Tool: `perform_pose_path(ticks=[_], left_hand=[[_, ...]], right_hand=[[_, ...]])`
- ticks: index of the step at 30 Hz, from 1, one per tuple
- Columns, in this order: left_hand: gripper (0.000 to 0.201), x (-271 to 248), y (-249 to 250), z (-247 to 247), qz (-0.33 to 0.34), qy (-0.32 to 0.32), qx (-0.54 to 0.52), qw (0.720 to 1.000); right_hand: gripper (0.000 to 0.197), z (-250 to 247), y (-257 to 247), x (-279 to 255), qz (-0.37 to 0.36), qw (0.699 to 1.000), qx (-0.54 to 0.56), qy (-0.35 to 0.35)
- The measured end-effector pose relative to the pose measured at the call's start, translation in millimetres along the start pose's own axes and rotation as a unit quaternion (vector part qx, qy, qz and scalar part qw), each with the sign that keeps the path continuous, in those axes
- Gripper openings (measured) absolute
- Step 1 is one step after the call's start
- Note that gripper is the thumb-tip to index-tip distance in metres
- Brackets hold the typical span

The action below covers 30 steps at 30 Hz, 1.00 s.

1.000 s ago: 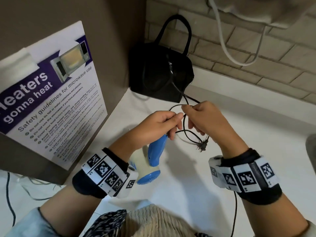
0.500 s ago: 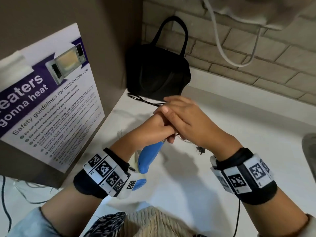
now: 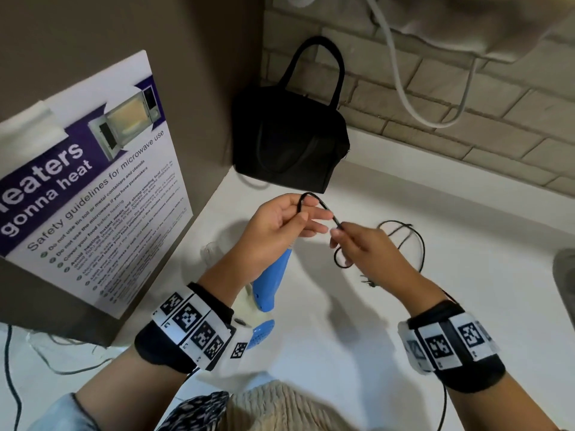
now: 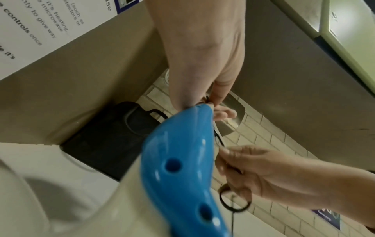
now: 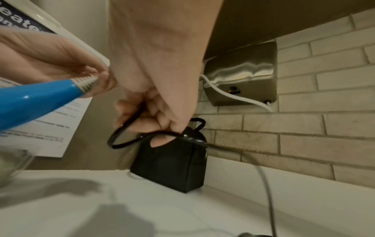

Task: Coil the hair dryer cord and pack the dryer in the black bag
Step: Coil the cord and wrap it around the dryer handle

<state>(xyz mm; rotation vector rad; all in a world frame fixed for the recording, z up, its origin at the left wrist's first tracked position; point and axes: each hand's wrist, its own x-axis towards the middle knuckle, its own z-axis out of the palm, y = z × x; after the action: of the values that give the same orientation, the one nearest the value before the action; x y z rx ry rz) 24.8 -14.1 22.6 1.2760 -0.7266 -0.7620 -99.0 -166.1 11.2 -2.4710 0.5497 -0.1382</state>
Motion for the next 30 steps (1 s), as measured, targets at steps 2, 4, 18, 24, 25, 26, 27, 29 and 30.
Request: perform_pose_path(ticks=[2,4,18,24,25,26,27,29,30], left_hand=[[0.023,3,-1,-2,0.005,0.014,-0.009,1.000],[0.023,6,-1,-4,0.002,0.017,-0.023,1.000],[0.053,15,-7,-4,-0.068,-0.073,-0.025,0.995],[0.045,23,-9,-13,-0.090,-0.041,0.027,0.995],[0.040,25,-9,-14,-0.099,-0.031,0.021,0.994],[0.035,26,-10,-15,-0.109,-0.023,0.013,0.994],[0.031,27,-11,-16,-0.117,-0.017,0.004,0.993],[0.032,28,-11,-18,-0.135,-0.021,-0.008,0.991],[0.034,29,-11,-18,-0.144,-0.025,-0.010,0.989]], right_hand=[[0.021,10,2,-7,0.013,0.999,-0.012,-0.045],[0.014,18,0,-13,0.032,0.997,-0.008,-0.074],[0.027,43,-28,-16,-0.048,0.989,-0.120,-0.068],[0.020,22,-47,-25,0.003,0.999,0.019,-0.043],[0.019,18,-48,-26,0.005,0.999,0.031,-0.038],[0.019,13,-49,-26,0.006,0.998,0.042,-0.035],[0.018,8,-49,-24,0.004,0.998,0.049,-0.034],[0.019,-2,-51,-21,-0.017,0.998,0.047,-0.026],[0.018,-7,-52,-18,-0.032,0.998,0.045,-0.017]])
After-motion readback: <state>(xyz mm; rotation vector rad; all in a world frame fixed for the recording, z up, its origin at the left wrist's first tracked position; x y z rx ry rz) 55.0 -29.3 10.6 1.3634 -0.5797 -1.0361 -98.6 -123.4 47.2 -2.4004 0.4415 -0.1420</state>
